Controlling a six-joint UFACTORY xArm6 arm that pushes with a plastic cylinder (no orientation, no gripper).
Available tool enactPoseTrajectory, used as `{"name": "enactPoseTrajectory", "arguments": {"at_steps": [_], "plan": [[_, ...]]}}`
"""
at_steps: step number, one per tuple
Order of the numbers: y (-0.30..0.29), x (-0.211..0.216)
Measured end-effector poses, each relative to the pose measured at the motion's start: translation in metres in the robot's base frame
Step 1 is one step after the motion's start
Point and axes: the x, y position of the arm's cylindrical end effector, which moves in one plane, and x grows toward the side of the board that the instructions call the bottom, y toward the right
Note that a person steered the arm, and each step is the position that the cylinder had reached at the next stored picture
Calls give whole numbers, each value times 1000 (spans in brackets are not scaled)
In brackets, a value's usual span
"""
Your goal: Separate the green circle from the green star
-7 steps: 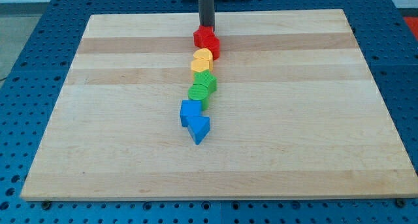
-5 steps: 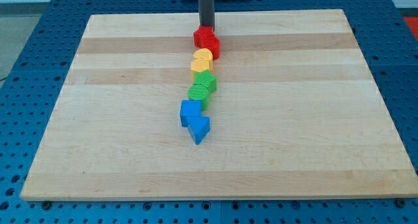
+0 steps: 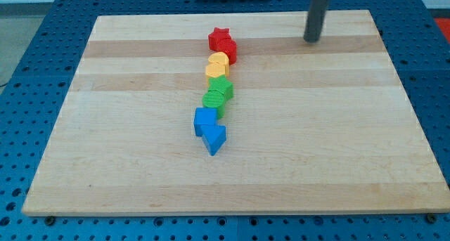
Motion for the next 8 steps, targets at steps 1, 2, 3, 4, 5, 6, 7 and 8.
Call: {"name": "enactPoseTrajectory", "arguments": {"at_steps": [1, 2, 3, 4, 5, 6, 7, 8], "plan": [[-10, 55], [-10, 57], [-10, 57], [-1, 60], [35, 103], [58, 168], [57, 198], [50, 198]]}}
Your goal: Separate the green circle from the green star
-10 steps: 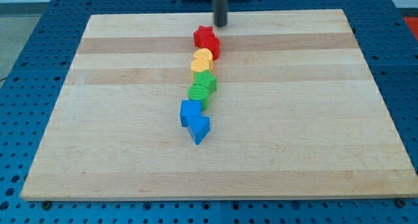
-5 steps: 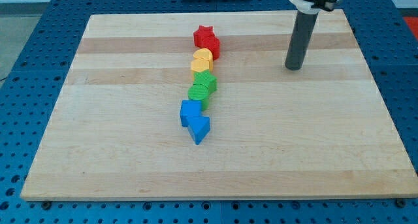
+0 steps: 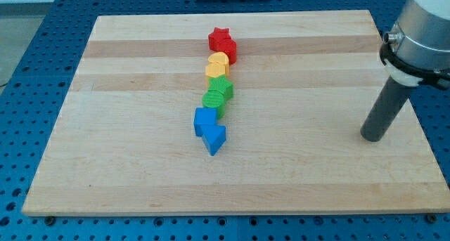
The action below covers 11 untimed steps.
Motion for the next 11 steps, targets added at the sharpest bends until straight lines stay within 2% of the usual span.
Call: {"name": "enactPoseTrajectory", "arguments": {"at_steps": [4, 5, 6, 7, 8, 9, 10, 11], "plan": [[-1, -44], [-40, -104], [-92, -141], [-152, -126], [-199, -76], [-240, -76], [-249, -83], [-257, -72]]}}
